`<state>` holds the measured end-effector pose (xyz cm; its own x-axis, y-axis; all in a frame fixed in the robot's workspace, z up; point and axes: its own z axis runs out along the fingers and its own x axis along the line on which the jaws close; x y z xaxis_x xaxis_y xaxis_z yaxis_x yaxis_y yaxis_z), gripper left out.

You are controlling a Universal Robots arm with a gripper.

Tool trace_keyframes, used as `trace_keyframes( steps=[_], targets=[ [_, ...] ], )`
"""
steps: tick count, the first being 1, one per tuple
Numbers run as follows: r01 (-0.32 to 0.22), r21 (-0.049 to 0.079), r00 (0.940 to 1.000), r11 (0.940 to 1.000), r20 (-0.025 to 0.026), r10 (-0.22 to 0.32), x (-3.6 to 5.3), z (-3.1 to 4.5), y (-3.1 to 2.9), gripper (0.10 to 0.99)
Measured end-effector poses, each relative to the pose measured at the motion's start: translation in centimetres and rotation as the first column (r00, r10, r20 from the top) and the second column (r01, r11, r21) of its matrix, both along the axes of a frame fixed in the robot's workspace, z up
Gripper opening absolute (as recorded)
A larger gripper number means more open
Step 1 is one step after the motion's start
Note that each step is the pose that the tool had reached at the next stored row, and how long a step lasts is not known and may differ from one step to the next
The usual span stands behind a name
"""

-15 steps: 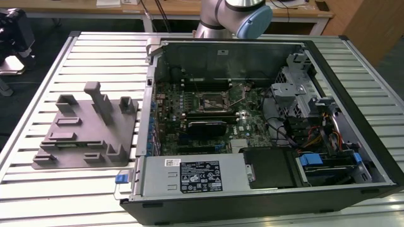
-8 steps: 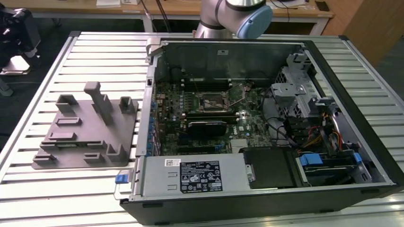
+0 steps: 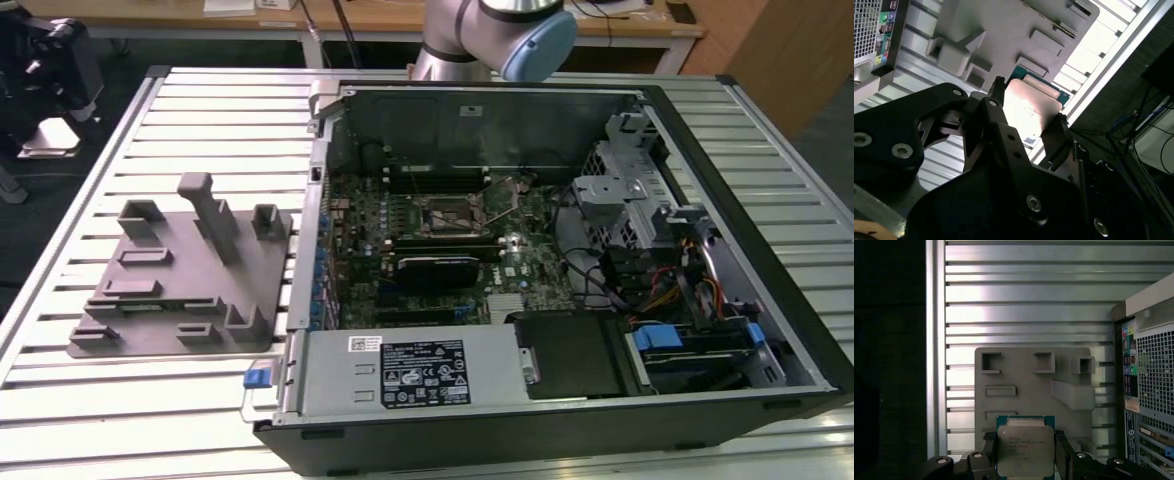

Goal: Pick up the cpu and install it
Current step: 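Pick up the cpu and move it towards the insertion slot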

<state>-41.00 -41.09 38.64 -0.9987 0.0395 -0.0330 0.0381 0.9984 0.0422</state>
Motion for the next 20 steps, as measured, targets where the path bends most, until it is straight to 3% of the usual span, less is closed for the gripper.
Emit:
trace_keyframes(
  steps=[20],
  targets=[
    [0.000,0.000,1.0000,1.0000,0.0000,0.000,4.53,0.00,0.00,0.545]
  ],
)
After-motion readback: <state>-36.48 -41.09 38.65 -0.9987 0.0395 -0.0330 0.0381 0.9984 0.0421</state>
